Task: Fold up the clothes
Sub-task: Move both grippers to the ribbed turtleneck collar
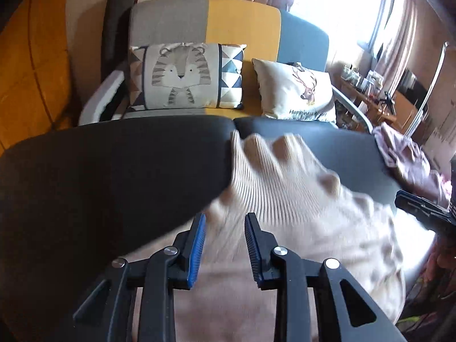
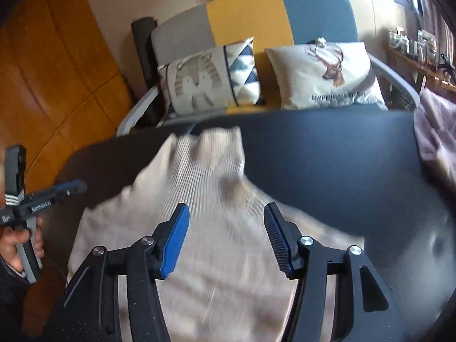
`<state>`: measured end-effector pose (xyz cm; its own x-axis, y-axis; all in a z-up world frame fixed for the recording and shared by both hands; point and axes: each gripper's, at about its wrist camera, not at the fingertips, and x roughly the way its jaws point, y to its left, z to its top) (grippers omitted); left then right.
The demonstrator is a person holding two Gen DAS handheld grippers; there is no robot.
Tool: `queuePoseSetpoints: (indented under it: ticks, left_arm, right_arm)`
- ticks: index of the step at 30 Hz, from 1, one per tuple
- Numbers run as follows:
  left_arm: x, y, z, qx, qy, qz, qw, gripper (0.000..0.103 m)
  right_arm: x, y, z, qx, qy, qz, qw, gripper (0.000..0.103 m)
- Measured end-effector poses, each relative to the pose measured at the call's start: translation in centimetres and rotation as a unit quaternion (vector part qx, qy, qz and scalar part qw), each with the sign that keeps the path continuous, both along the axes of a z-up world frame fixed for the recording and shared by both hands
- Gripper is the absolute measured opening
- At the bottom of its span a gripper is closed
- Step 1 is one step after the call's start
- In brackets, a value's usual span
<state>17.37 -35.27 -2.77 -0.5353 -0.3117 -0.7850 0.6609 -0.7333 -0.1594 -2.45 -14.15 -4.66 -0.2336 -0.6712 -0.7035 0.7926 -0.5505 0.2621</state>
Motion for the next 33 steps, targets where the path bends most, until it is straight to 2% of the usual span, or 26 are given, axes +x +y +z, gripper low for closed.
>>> queuePoseSetpoints:
  ticks: [3,6,10,12,15,22,26,33]
  left_arm:
    - [-1.9,-2.3,-0.6,0.012,-0.003,0.014,0.9998,0.029]
    - [-4.3,-4.6,-1.8,0.044,0.006,0.009,0.999,0.029]
    - [-7.0,-7.0,-3.9,0.088,0.016,0.004,0.996,0.029]
    - [-8.1,-8.5,-5.0,0.108,0.025,0.014,0.9938,0.029]
    - [-9.5,-10.6,-6.4,0.134,0.038,0.03,0.9898,0.029]
    - [-12.3,-12.5,-7.9,0.155,0.046,0.006,0.9868,0.029]
    - [-13.7,-12.8,-9.0,0.167,0.042,-0.012,0.9851,0.029]
    - [-15.0,-12.7,-9.2,0.151,0.045,-0.039,0.9868,0.029]
  right_arm:
    - [-1.7,-3.0,0.6,0.009,0.022,-0.011,1.0,0.058]
    - [-3.6,-6.0,-0.2,0.005,0.001,0.001,1.0,0.058]
    - [-5.8,-10.4,-2.6,0.02,-0.025,0.02,0.999,0.058]
    - [-7.0,-11.7,-3.9,0.023,-0.041,0.021,0.999,0.058]
    - [-8.0,-14.1,-5.7,0.038,-0.042,0.038,0.998,0.058]
    - [-10.2,-16.5,-7.7,0.034,-0.062,0.038,0.997,0.058]
    - [-10.3,-17.4,-8.8,0.054,-0.053,0.05,0.996,0.058]
    - [-10.7,-18.1,-9.7,0.063,-0.047,0.057,0.995,0.058]
